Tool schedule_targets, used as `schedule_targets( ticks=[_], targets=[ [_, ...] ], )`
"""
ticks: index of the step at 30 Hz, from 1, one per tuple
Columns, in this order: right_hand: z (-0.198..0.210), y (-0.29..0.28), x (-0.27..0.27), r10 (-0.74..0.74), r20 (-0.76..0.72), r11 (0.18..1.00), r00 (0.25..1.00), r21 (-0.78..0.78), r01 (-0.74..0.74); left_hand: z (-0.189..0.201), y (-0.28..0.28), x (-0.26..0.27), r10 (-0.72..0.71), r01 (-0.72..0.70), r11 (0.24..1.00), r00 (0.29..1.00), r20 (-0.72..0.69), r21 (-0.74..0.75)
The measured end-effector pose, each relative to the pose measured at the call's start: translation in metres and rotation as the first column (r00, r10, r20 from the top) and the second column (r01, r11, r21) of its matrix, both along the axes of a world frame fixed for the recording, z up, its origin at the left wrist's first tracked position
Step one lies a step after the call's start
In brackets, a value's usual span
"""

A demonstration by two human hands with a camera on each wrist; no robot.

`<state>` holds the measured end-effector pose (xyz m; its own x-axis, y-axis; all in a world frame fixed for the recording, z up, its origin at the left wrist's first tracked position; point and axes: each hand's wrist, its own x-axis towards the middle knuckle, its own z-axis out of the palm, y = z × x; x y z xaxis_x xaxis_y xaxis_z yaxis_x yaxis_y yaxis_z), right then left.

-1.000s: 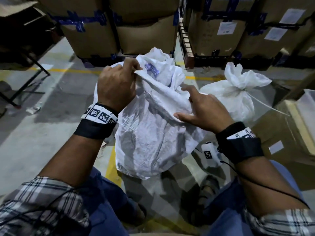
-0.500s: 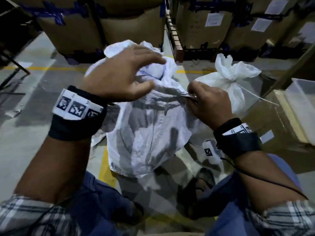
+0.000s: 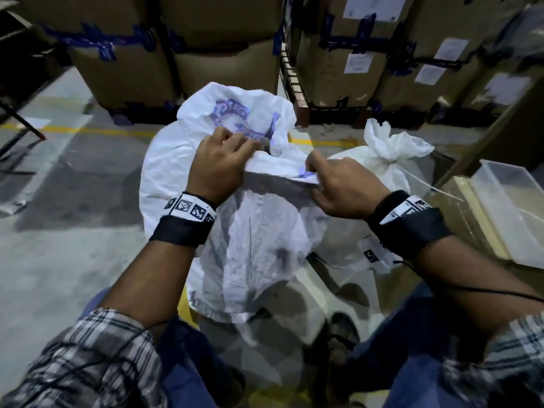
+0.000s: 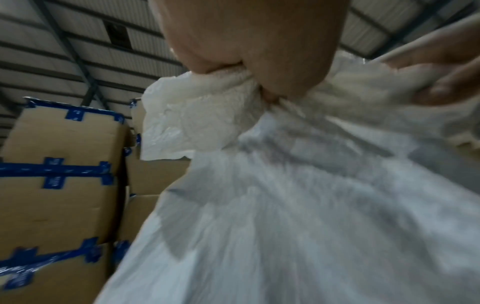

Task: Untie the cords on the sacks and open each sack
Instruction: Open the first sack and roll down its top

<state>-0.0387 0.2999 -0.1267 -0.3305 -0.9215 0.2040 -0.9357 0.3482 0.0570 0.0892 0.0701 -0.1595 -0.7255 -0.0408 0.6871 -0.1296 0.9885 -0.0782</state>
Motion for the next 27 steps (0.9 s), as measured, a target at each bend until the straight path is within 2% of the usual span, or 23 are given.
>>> schedule_targets(
  ticks=[2,4,7,9,10,11,12,13,14,15,16,17,18,19,20,22,23,27],
  targets=[
    [-0.003,0.002,-0.005,-0.033,0.1,0.996,0.994,0.084,0.025,-0.008,-0.013,0.002,0.052,-0.052,0.999,0.998,-0.033,-0.007],
    [-0.009,-0.005,-0.007,-0.044,0.103,0.994,0.994,0.105,0.033,-0.01,-0.018,0.0,0.08,-0.08,0.997,0.997,0.009,0.017],
    [-0.011,-0.014,-0.012,-0.169,0.019,0.985,0.985,-0.016,0.169,-0.008,-0.023,-0.004,0.084,-0.086,0.996,0.994,0.076,0.018],
    [-0.011,-0.015,-0.017,-0.203,-0.057,0.971,0.978,-0.144,0.193,0.002,-0.028,-0.007,0.078,-0.076,0.997,0.993,0.087,-0.032],
    [-0.01,-0.015,-0.019,-0.167,-0.142,0.967,0.976,-0.219,0.133,0.009,-0.03,-0.009,0.082,-0.076,0.995,0.992,0.094,-0.06],
    [-0.008,-0.015,-0.021,-0.092,-0.264,0.959,0.96,-0.284,0.013,0.016,-0.033,-0.011,0.091,-0.082,0.993,0.991,0.099,-0.091],
    [-0.004,-0.015,-0.024,0.009,-0.38,0.943,0.925,-0.304,-0.134,0.024,-0.036,-0.014,0.106,-0.094,0.989,0.989,0.107,-0.113],
    [-0.001,-0.015,-0.024,0.137,-0.43,0.918,0.893,-0.284,-0.278,0.03,-0.039,-0.014,0.118,-0.103,0.987,0.986,0.118,-0.126],
    [0.003,-0.017,-0.023,0.275,-0.385,0.886,0.881,-0.255,-0.388,0.036,-0.044,-0.012,0.135,-0.116,0.983,0.982,0.13,-0.145],
    [0.004,-0.019,-0.019,0.391,-0.22,0.864,0.894,-0.247,-0.438,0.038,-0.049,-0.008,0.155,-0.13,0.977,0.978,0.141,-0.17],
    [0.004,-0.02,-0.014,0.437,0.053,0.877,0.898,-0.248,-0.412,0.04,-0.054,-0.002,0.183,-0.152,0.968,0.972,0.146,-0.202],
    [0.002,-0.019,-0.009,0.392,0.344,0.917,0.853,-0.219,-0.333,0.04,-0.057,0.004,0.204,-0.167,0.96,0.967,0.151,-0.224],
    [-0.003,-0.019,-0.005,0.296,0.551,0.955,0.78,-0.139,-0.263,0.041,-0.059,0.011,0.223,-0.183,0.956,0.962,0.161,-0.229],
    [-0.008,-0.019,-0.006,0.184,0.649,0.975,0.738,-0.025,-0.222,0.042,-0.061,0.016,0.226,-0.184,0.956,0.958,0.174,-0.229],
    [-0.01,-0.017,-0.008,0.088,0.655,0.974,0.75,0.101,-0.202,0.043,-0.063,0.022,0.22,-0.173,0.956,0.957,0.188,-0.236],
    [-0.013,-0.018,-0.013,0.024,0.47,0.943,0.882,0.283,-0.177,0.042,-0.068,0.033,0.189,-0.13,0.955,0.96,0.208,-0.268],
    [-0.015,-0.021,-0.014,0.032,0.363,0.945,0.931,0.293,-0.147,0.042,-0.069,0.04,0.177,-0.112,0.953,0.96,0.217,-0.282],
    [-0.007,-0.031,-0.016,-0.071,0.103,0.997,0.992,0.032,0.068,0.04,-0.065,0.057,0.186,-0.126,0.965,0.947,0.263,-0.228]
  ],
)
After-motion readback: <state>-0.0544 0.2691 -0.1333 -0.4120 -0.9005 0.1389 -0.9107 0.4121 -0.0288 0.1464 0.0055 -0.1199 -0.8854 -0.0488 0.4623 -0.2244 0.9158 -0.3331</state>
